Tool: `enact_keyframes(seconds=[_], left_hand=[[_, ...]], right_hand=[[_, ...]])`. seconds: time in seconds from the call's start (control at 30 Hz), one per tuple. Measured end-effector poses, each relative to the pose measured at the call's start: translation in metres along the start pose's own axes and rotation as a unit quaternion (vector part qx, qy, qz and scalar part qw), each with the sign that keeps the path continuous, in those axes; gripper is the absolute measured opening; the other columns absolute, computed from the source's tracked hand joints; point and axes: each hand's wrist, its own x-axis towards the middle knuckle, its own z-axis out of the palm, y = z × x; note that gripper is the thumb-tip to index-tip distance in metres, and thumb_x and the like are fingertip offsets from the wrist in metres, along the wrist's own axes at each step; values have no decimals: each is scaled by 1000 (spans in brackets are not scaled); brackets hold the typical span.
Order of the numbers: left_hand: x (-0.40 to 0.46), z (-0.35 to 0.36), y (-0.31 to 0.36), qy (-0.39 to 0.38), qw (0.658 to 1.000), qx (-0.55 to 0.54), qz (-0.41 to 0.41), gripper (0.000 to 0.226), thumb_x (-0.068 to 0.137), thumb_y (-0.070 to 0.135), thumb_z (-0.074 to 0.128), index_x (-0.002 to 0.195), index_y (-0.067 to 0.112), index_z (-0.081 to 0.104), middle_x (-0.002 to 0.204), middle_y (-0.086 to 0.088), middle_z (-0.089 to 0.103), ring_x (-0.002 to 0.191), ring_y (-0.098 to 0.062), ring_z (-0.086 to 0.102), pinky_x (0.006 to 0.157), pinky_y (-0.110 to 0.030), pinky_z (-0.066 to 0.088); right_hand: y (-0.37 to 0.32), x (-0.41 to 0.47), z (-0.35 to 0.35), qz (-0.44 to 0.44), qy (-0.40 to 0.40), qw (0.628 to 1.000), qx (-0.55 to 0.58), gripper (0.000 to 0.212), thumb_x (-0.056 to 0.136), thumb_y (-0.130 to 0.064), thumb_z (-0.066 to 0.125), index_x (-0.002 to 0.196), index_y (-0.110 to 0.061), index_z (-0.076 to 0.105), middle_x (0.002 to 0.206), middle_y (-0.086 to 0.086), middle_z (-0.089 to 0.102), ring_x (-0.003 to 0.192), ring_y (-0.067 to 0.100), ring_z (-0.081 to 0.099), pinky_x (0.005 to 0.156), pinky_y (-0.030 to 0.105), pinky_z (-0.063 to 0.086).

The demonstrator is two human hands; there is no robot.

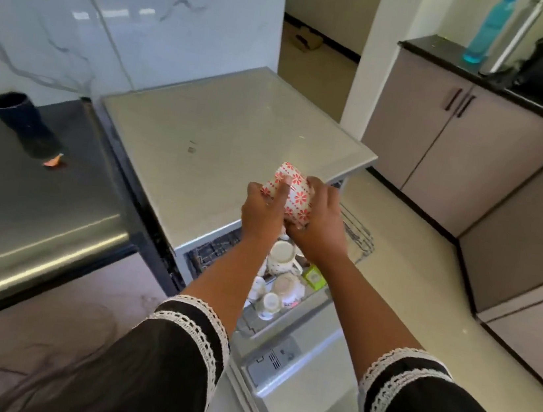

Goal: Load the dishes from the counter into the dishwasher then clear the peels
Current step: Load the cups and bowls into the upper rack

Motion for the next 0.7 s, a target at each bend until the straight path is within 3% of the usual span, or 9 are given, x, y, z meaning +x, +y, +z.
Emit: enact_keyframes(seconds=[0.07,0.17,0.23,0.3,0.37,0.47,0.7], left_hand=[[-18,35,-8,-50,997,-40,-53,50,90,54,55,111,12,36,106,-10,58,95,-29,60,82,-38,52],[-49,80,-24,-118,987,-70,-89,71,88,48,62,135,15,21,131,-16,52,112,-31,58,95,-45,51],[-67,102,-38,-135,984,-73,-90,95,77,57,66,145,27,7,140,-15,46,120,-30,54,99,-46,48],[-79,120,-55,-138,983,-65,-102,105,65,67,63,144,38,1,142,-16,44,122,-32,52,100,-48,48],[-84,131,-71,-133,983,-48,-114,100,64,67,66,139,37,8,139,-17,45,118,-31,55,96,-46,50],[-82,140,-86,-131,983,-46,-123,87,77,48,74,136,22,16,130,-9,48,113,-26,57,94,-38,51],[-38,142,-117,-81,986,-16,-147,71,87,41,67,132,7,24,124,-10,52,112,-25,57,91,-31,49]], right_hand=[[30,-16,-15,36,4,999,-11,82,70,-29,81,139,-17,38,134,8,39,112,32,55,79,34,46],[72,-43,-28,83,27,996,-8,79,70,-30,83,136,-17,42,130,8,41,104,35,59,78,36,48],[90,-58,-31,119,44,992,-7,72,74,-31,79,136,-17,43,128,8,41,101,36,60,73,33,46],[107,-69,-29,146,51,988,-7,69,77,-30,76,137,-18,42,129,8,41,103,36,59,75,36,48],[121,-77,-24,171,51,984,-5,71,78,-31,76,138,-18,40,130,8,40,103,36,59,78,41,50],[136,-80,-13,192,52,980,1,74,75,-34,76,137,-16,40,128,9,41,105,37,57,80,43,50],[150,-49,38,153,8,988,10,72,74,-36,78,132,-14,42,126,6,44,108,28,52,80,31,43]])
